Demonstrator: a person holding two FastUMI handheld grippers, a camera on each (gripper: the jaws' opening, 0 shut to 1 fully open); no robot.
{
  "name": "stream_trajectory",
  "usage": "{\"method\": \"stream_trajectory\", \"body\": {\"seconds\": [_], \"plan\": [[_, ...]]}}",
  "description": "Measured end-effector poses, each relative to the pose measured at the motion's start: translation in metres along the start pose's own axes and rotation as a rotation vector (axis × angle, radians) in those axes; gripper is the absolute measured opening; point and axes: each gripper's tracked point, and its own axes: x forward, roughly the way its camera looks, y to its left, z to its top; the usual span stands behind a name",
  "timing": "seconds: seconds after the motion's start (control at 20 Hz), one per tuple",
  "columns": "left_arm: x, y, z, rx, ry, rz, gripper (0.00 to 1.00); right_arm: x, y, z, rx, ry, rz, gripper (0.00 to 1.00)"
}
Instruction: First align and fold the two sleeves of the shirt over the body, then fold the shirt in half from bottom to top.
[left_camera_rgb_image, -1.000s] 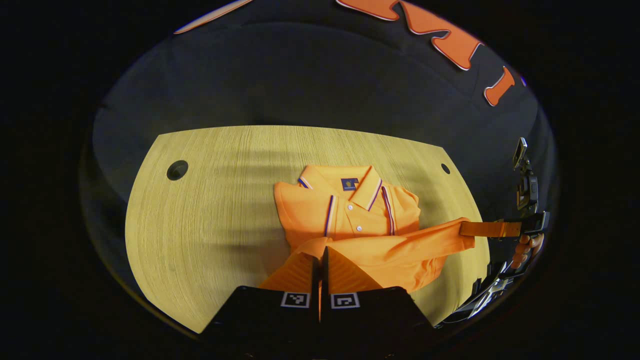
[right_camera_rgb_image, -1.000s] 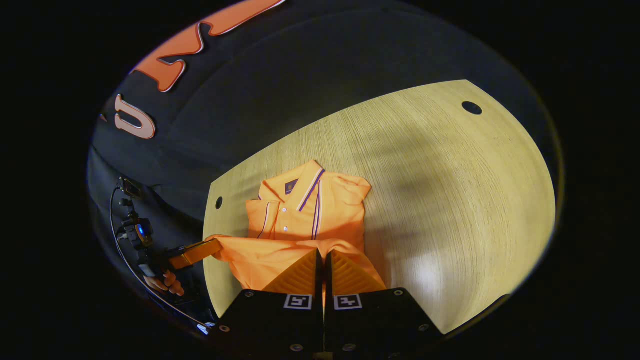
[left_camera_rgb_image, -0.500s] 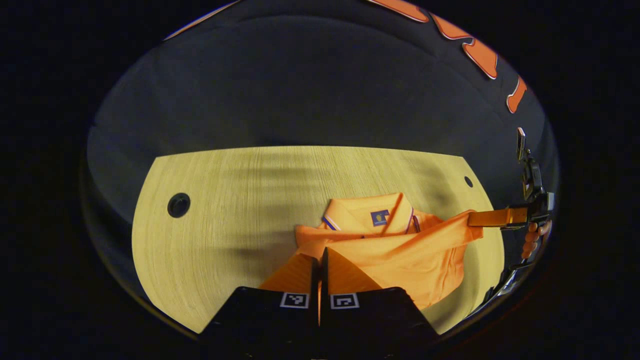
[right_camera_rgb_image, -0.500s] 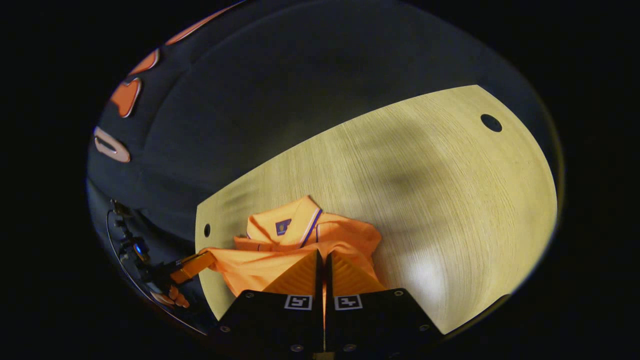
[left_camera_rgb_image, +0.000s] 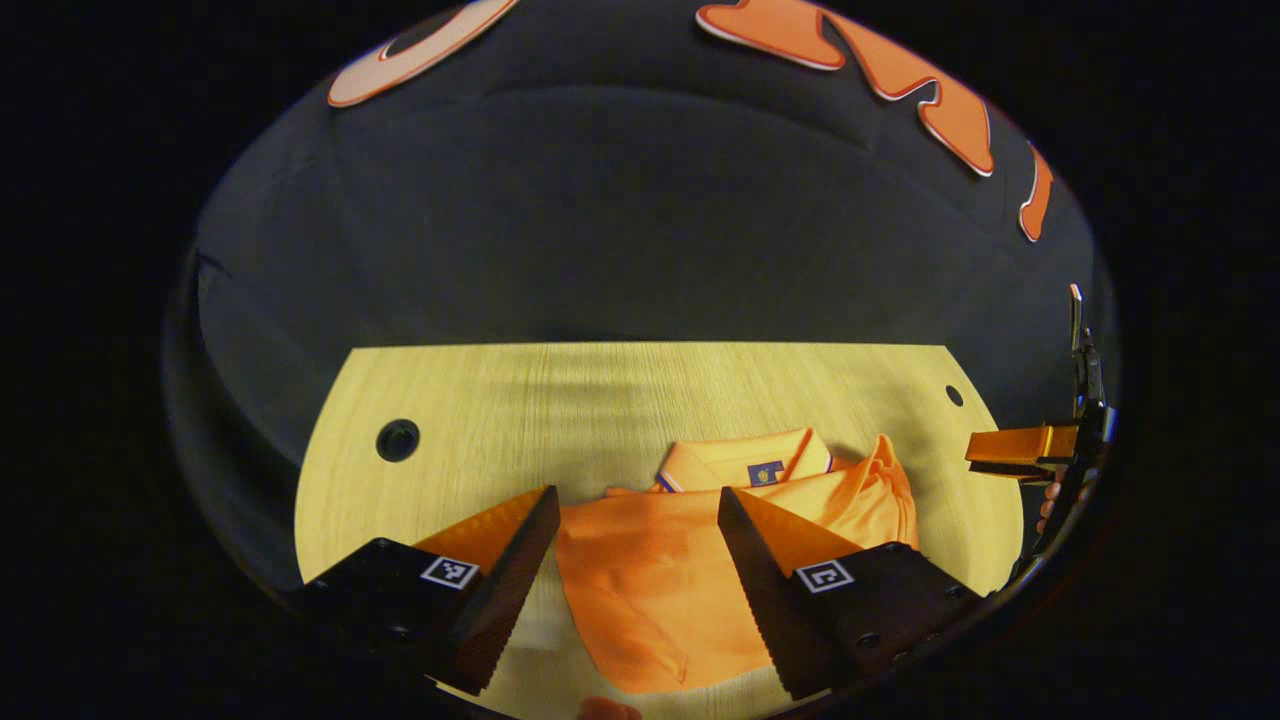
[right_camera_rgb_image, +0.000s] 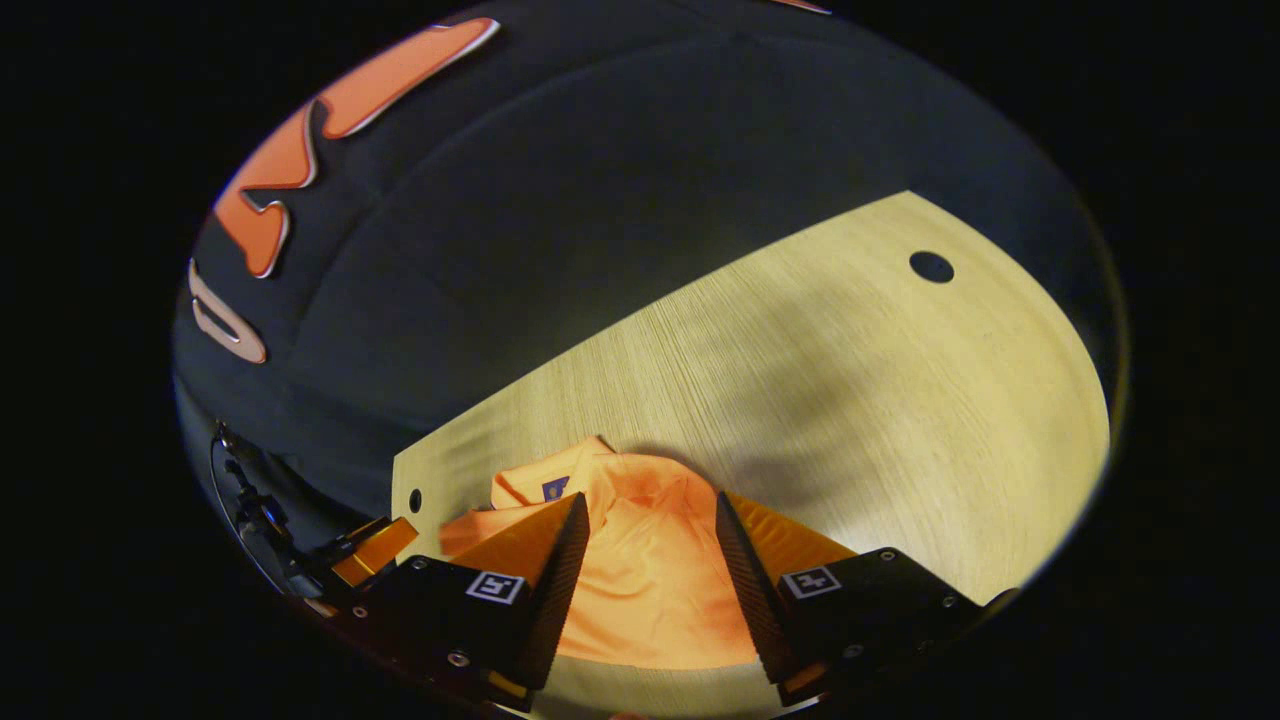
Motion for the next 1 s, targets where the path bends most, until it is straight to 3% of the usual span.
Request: {"method": "stream_trajectory", "body": {"seconds": [0.25,0.4,0.6,0.85,1.0], "plan": [[-0.093,-0.04,0.031,0.049,-0.209,0.018,0.99,-0.072,0.007,0.004,-0.156,-0.197,0.001,0.92],[-0.162,-0.069,0.04,0.026,-0.314,0.003,0.98,-0.13,0.013,-0.015,-0.19,-0.231,0.056,0.96],[-0.225,-0.106,0.036,0.052,-0.421,-0.01,0.98,-0.206,0.015,-0.014,-0.275,-0.392,0.067,0.97],[-0.293,-0.147,0.025,0.063,-0.55,-0.02,0.98,-0.271,0.019,0.0,-0.407,-0.626,0.053,0.98],[-0.329,-0.166,0.007,0.044,-0.621,-0.029,0.98,-0.304,0.023,-0.008,-0.443,-0.7,0.075,0.98]]}}
